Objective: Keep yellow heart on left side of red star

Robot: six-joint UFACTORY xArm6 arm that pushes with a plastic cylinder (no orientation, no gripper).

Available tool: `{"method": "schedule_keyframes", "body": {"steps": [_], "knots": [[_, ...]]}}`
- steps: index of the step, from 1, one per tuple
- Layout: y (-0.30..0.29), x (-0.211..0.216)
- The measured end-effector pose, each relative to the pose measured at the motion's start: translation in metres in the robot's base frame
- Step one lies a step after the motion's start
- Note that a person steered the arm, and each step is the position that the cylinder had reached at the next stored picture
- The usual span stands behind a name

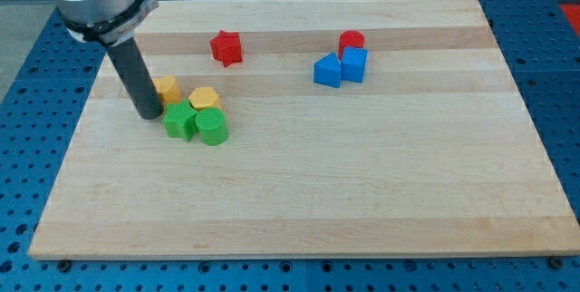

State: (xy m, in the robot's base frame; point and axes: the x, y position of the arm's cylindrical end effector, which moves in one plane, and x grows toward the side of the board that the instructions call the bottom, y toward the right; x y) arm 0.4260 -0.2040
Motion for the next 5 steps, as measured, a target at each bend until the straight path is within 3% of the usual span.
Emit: {"method": "schedule_keyframes", "body": {"steps": [2, 5], "knots": [[0.000, -0.039], [0.009, -0.019]]}}
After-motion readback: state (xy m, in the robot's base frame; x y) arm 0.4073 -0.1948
